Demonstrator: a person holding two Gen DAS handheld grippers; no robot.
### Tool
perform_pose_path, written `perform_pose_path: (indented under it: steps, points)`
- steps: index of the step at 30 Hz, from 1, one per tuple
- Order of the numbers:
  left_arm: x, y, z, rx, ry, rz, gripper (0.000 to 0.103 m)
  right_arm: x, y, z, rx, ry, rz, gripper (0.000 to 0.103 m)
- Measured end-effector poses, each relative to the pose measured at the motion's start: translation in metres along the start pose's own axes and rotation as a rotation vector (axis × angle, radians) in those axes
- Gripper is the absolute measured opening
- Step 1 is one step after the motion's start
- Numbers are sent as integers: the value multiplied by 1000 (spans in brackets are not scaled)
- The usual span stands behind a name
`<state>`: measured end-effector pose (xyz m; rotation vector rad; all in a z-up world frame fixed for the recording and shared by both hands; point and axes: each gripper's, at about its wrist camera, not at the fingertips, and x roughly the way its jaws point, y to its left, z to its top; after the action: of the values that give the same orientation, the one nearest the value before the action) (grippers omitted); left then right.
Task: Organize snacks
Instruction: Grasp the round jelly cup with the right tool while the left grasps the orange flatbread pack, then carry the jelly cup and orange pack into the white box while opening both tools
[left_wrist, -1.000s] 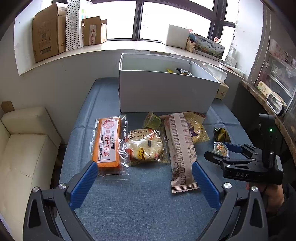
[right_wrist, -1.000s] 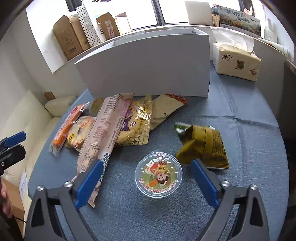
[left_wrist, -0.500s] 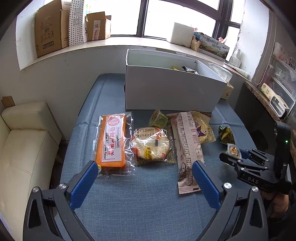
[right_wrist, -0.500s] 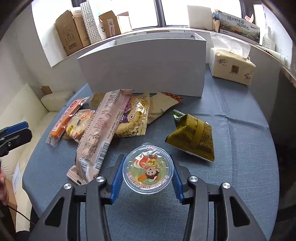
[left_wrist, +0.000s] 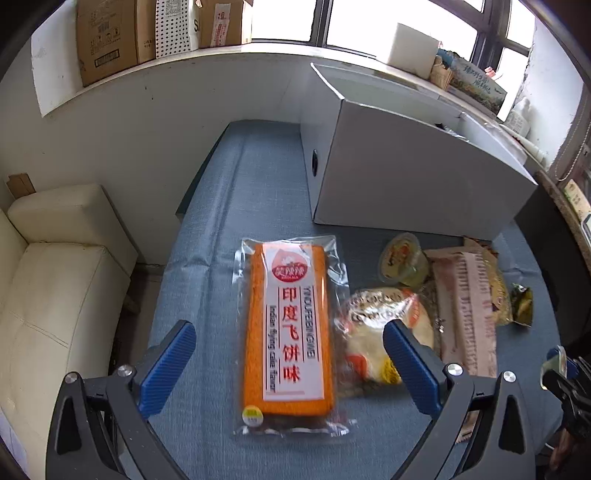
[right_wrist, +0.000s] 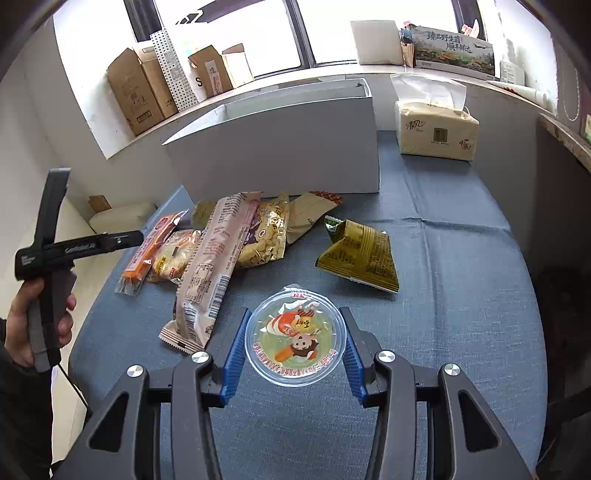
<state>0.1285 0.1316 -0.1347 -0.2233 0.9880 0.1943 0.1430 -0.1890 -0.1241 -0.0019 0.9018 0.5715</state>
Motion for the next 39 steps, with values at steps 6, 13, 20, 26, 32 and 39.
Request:
perform_pose_path:
  steps: [6, 13, 20, 26, 32, 39]
  points:
    - [44, 1, 23, -40, 75, 8, 103, 6, 3, -6, -10, 20, 12, 50]
    - [49, 0, 26, -7, 61, 1, 94, 9, 7, -10, -17, 29, 22, 50]
    - [31, 17, 18, -22, 51, -34, 61, 12, 9, -11, -19, 35, 26, 50]
    - [-9, 7, 3, 18, -35, -39, 61, 12, 15, -12, -34, 35, 27, 50]
    - [-77, -20, -5, 62, -148, -63, 61, 3, 17, -9, -42, 7, 33, 50]
    - [-138, -60, 2, 105, -243, -117, 61, -17, 11, 8, -43, -51, 30, 50]
